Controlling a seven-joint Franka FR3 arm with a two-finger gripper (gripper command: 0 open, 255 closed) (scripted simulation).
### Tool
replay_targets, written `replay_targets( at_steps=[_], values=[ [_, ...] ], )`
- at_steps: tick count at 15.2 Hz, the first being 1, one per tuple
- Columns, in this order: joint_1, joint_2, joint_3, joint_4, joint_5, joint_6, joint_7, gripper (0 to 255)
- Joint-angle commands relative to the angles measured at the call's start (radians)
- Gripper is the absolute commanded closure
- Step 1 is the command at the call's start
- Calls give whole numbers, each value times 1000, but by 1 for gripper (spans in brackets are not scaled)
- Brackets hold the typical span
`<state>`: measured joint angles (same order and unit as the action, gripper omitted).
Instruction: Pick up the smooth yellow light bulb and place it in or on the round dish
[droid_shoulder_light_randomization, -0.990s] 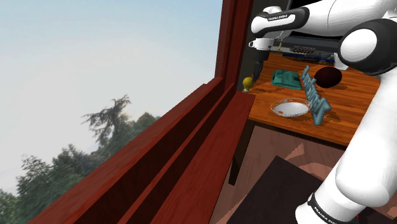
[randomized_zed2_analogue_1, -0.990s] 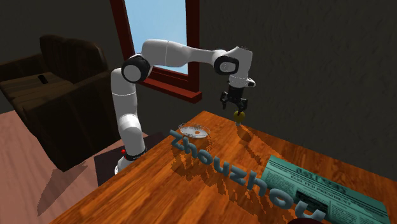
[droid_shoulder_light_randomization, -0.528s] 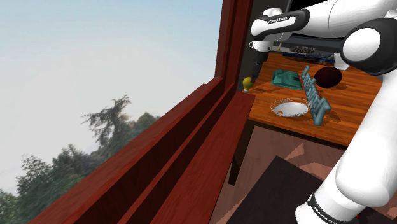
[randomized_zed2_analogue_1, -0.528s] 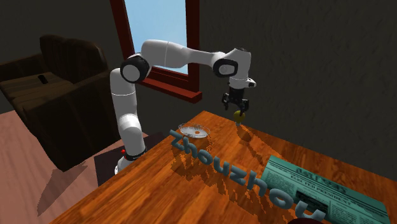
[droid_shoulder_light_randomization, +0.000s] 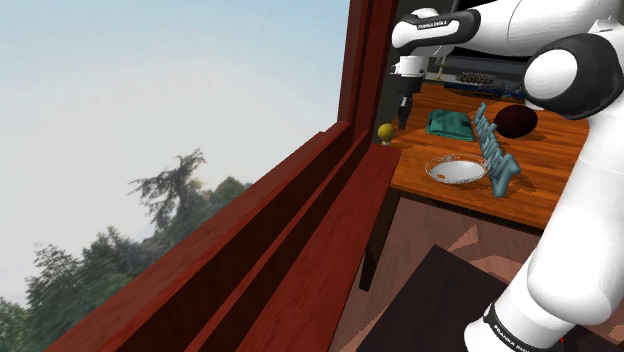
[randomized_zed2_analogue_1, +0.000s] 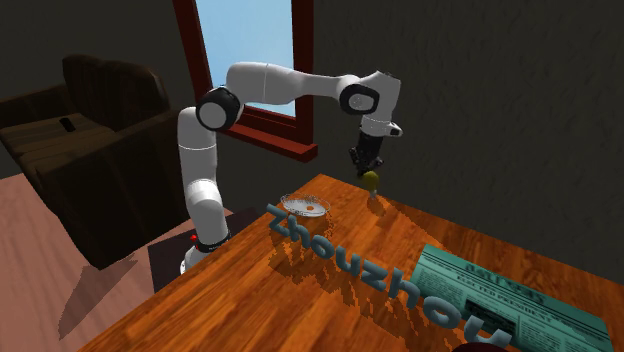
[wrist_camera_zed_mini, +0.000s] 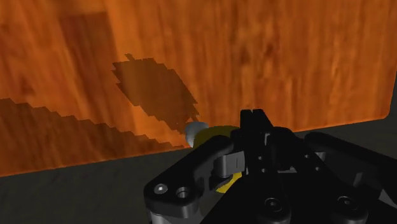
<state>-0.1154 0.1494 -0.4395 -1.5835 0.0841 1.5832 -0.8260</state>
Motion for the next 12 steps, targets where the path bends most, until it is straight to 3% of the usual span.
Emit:
replay_targets(
  at_steps=[1,2,3,4,5,10,12],
  values=[
    [23,67,24,6,4,287,11,255],
    [12,85,18,54,10,255,-2,255],
    [17,49,17,-1,-5,275,1,255],
    [-2,2,-3,18,-9,-52,17,255],
    [-2,2,-3,18,-9,-52,17,0],
    [3,-53,-27,-194,267,162,566,0],
    [7,-55,-26,-217,279,188,587,0]
  ],
)
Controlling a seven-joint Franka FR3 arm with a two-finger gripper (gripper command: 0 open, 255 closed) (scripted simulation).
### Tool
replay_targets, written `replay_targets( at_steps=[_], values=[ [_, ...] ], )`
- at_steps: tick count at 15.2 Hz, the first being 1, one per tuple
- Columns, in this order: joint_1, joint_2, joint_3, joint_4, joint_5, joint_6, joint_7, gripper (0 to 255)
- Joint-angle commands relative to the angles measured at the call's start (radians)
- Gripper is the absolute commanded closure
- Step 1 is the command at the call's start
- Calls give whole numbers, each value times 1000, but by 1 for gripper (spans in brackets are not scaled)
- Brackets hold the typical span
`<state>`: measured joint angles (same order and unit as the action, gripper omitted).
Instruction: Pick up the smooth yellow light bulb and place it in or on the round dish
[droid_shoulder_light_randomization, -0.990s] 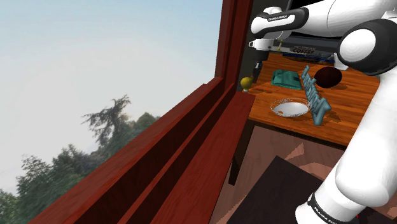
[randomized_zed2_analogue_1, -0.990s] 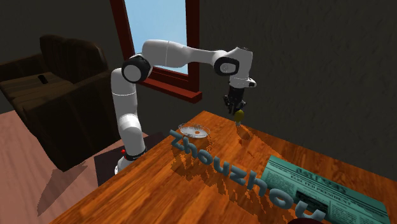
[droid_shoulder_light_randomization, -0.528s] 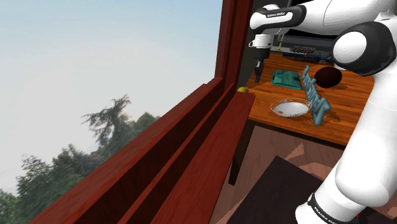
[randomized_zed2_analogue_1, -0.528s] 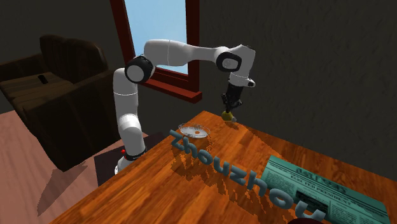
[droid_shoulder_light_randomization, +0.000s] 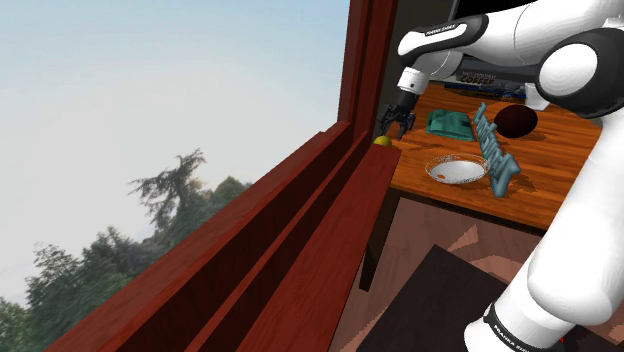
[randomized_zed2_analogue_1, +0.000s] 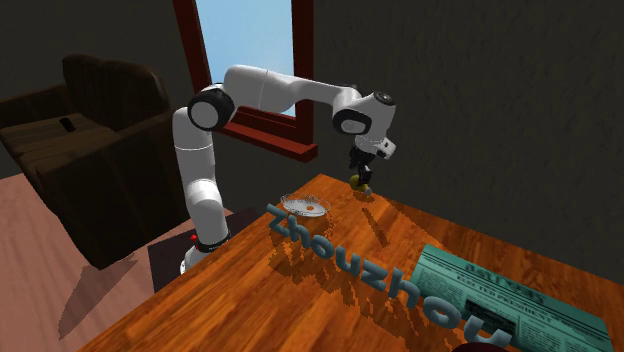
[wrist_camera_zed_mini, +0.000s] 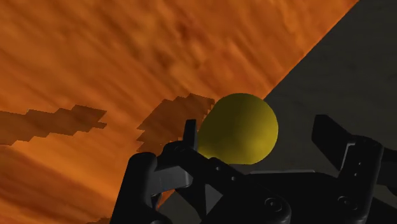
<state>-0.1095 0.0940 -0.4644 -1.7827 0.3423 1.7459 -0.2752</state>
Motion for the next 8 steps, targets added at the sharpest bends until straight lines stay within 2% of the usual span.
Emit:
replay_targets(
  at_steps=[1,6,8],
  values=[
    [3,1,1,-30,22,38,35,0],
    [15,7,9,-94,33,109,28,0],
    [16,7,8,-94,34,109,28,0]
  ],
)
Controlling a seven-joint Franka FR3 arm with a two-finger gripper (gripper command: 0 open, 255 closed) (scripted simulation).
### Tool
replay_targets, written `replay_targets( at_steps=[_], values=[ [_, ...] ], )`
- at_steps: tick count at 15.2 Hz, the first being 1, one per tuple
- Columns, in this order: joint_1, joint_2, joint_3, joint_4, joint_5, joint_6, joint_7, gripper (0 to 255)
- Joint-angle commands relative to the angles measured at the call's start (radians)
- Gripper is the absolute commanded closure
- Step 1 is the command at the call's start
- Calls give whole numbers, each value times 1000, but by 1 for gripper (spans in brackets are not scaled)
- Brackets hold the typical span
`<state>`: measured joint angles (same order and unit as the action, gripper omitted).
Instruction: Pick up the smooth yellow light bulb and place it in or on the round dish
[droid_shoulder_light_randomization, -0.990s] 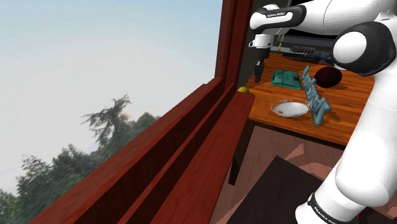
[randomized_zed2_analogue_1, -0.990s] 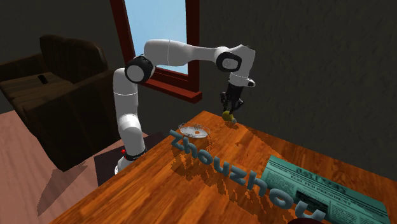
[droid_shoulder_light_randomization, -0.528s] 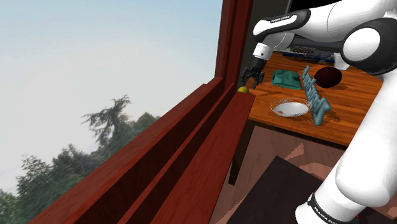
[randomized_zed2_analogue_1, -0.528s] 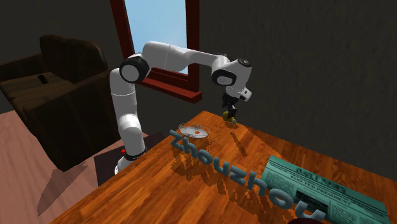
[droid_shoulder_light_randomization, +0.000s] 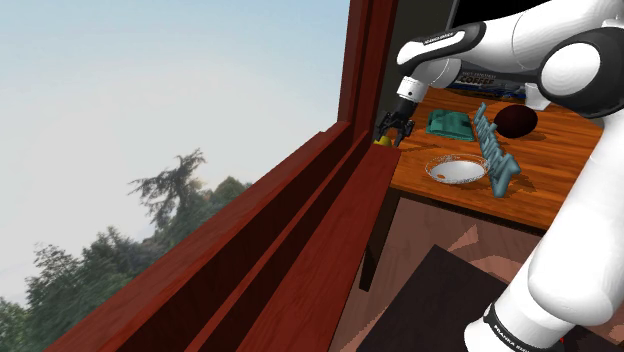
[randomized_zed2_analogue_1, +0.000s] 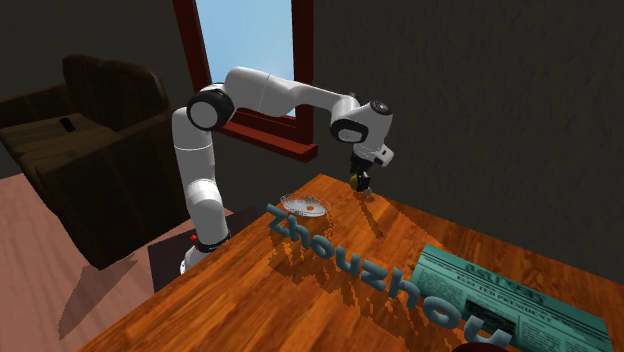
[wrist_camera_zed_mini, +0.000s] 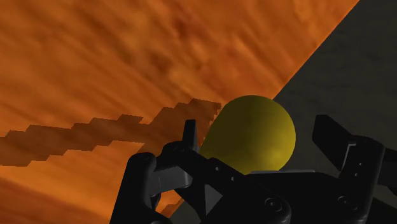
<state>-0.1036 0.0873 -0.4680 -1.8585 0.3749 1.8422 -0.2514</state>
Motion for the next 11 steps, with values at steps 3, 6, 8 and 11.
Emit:
replay_targets(
  at_steps=[3,6,8,11],
  values=[
    [13,13,9,-18,1,13,4,0],
    [15,14,7,-18,1,13,4,0],
    [12,13,5,-12,1,5,1,255],
    [14,11,6,-16,0,9,3,255]
  ],
)
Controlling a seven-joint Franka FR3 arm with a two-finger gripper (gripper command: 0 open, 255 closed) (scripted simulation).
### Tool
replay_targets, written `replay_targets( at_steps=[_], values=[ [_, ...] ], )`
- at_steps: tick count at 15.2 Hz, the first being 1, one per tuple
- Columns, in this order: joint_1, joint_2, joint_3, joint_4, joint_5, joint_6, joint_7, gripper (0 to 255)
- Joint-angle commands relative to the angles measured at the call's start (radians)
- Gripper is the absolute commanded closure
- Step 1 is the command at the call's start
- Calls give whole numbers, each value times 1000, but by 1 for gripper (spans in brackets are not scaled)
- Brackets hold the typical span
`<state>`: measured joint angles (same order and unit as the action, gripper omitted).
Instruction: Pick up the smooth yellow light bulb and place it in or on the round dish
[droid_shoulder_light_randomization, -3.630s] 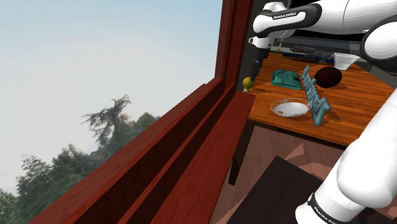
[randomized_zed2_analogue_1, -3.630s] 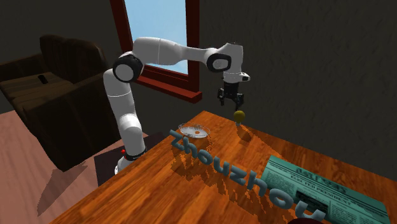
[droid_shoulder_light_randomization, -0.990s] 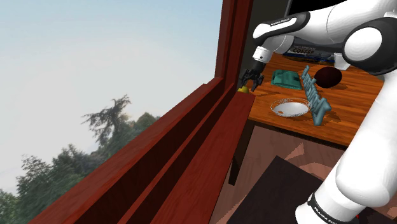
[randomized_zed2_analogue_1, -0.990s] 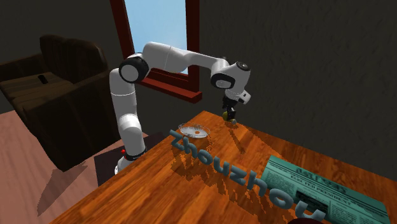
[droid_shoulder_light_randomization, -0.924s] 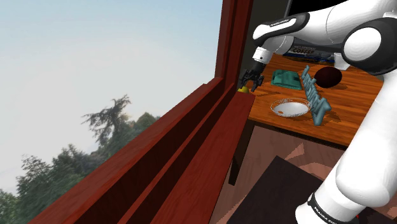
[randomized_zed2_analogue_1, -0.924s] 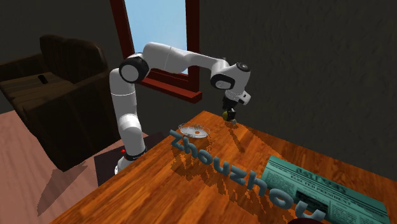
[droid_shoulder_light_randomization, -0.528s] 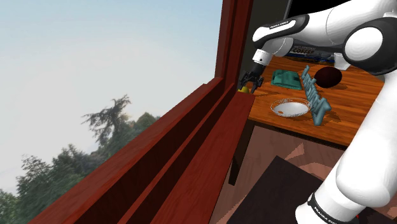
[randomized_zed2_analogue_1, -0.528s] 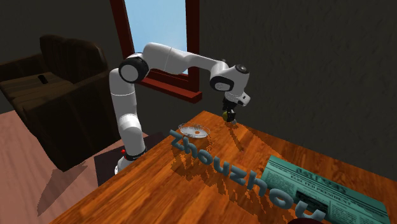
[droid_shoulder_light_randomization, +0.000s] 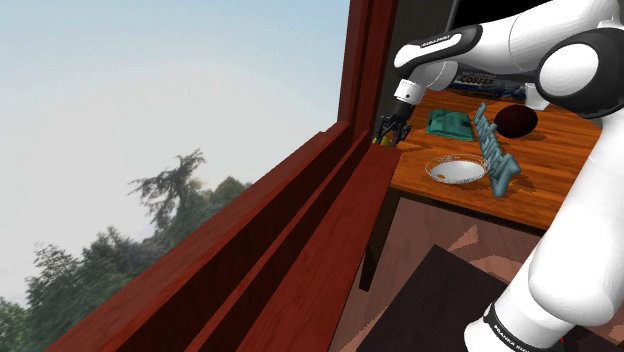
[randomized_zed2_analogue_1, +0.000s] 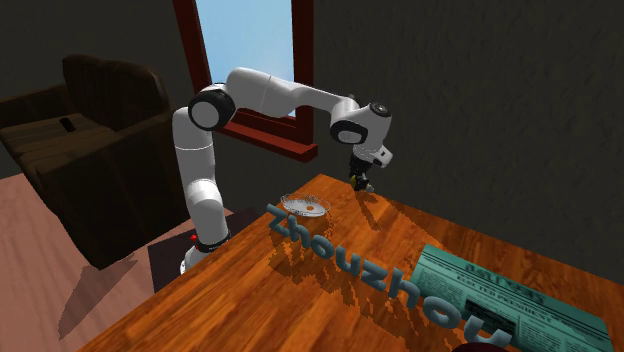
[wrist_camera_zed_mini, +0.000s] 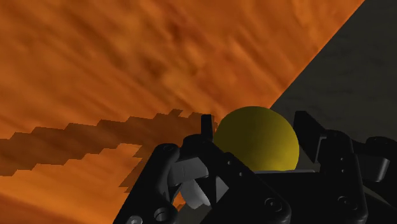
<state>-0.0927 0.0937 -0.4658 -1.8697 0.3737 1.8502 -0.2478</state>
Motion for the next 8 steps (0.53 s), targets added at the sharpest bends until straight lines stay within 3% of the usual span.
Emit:
replay_targets(
  at_steps=[1,8],
  values=[
    [3,4,4,-3,1,-3,1,255],
    [4,-2,3,22,-5,-30,14,255]
  ],
)
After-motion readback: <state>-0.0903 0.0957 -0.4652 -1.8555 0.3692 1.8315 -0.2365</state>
